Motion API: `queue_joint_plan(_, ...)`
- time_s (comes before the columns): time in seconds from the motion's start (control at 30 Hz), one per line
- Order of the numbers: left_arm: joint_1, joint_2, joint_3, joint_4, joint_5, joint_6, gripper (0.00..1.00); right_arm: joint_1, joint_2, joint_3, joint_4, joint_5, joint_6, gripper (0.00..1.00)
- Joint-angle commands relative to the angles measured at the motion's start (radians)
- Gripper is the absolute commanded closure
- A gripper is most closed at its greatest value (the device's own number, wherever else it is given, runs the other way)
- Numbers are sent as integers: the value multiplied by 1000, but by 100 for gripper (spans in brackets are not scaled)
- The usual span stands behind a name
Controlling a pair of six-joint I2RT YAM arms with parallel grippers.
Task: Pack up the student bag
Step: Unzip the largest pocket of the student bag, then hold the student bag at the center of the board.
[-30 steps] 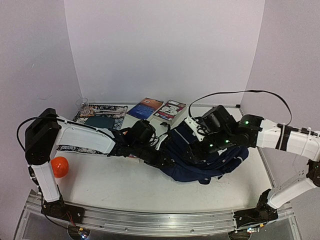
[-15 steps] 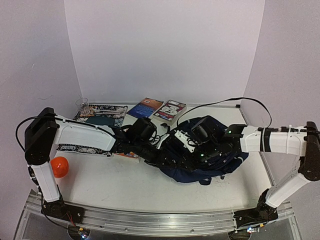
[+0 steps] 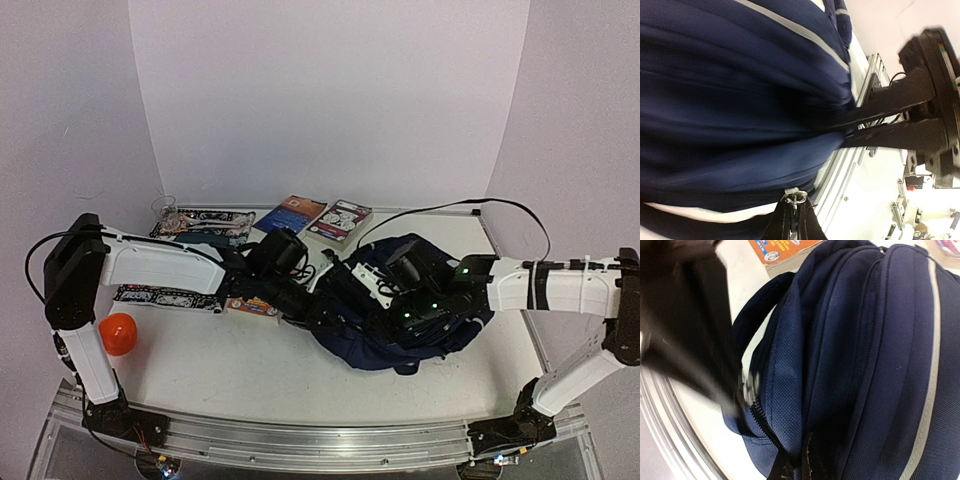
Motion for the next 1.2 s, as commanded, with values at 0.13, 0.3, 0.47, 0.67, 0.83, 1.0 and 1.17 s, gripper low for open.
queue_joint_plan(0.13, 191, -111, 6, -115, -83, 159, 100, -4, -194, -49, -246, 131, 53, 100)
queue_joint_plan(0.3, 291, -47, 2, -176, -146, 249, 100, -4, -323, -60, -295, 188, 104, 100)
queue_joint_plan(0.47, 317, 87, 54, -190, -175, 286, 100, -4, -399, -56, -301, 187, 116, 100)
queue_joint_plan(0.67, 244, 113, 137, -184, -38, 242, 100, -4, -329, -21, -268, 102, 113, 92)
queue_joint_plan(0.83, 171, 95, 148, -130, 34, 166, 100, -4, -250, 22, -166, 21, 130, 61)
queue_joint_plan(1.0, 124, 76, 140, -54, 80, 79, 100, 10, -138, 107, -104, 17, 129, 36)
queue_joint_plan(1.17, 99, 52, 135, 11, 114, 6, 100, 27, -7, 197, -87, 69, 138, 35)
